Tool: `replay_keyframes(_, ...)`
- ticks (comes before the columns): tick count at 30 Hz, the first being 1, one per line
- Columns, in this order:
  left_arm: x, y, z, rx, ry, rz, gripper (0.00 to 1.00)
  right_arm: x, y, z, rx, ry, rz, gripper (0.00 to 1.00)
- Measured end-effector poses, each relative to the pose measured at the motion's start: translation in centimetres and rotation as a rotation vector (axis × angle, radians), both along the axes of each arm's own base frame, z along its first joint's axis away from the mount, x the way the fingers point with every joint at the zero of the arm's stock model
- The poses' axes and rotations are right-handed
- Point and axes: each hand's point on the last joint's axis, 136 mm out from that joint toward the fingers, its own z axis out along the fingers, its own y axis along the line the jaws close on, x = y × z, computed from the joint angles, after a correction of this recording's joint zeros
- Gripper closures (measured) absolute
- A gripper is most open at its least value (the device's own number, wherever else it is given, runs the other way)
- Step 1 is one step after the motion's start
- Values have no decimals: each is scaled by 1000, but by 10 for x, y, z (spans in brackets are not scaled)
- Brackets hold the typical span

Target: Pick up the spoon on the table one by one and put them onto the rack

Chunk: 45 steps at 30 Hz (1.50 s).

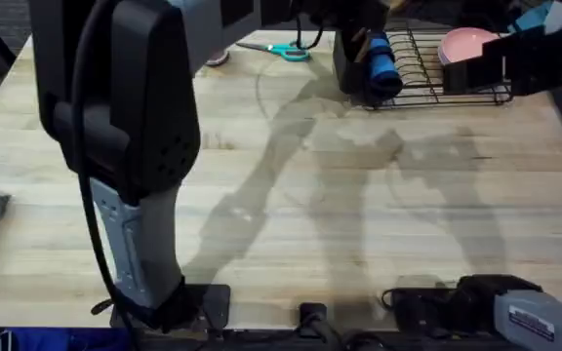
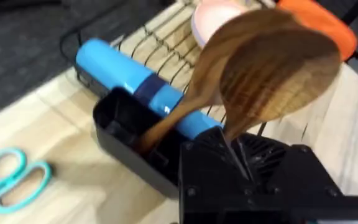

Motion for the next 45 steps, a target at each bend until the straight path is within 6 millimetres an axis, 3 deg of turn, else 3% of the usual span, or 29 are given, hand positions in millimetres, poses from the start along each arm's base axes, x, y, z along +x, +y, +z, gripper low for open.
replay_keyframes(6, -3, 9, -16, 60, 49, 33, 957, 0, 0, 0, 0, 0, 0, 5)
replay_keyframes(12, -2, 11, -17, 79, 46, 37, 951, 0, 0, 0, 0, 0, 0, 5)
replay_keyframes(14, -2, 12, -18, 84, 40, 39, 907, 0, 0, 0, 0, 0, 0, 5)
replay_keyframes(16, -2, 13, -19, 91, 40, 42, 716, 0, 0, 0, 0, 0, 0, 5)
replay_keyframes(20, -1, 13, -19, 94, 36, 43, 88, 0, 0, 0, 0, 0, 0, 5)
replay_keyframes(21, -1, 13, -19, 96, 32, 41, 28, 0, 0, 0, 0, 0, 0, 5)
replay_keyframes(28, -1, 14, -19, 113, 4, 24, 8, 0, 0, 0, 0, 0, 0, 5)
replay_keyframes(34, 1, 27, -26, 132, 37, 42, 8, 0, 0, 0, 0, 0, 0, 6)
replay_keyframes(40, 13, 69, -22, 149, 76, 115, 8, 0, 0, 0, 0, 0, 0, 5)
replay_keyframes(45, 15, 118, 21, 136, 48, 206, 7, 0, 0, 0, 0, 0, 0, 6)
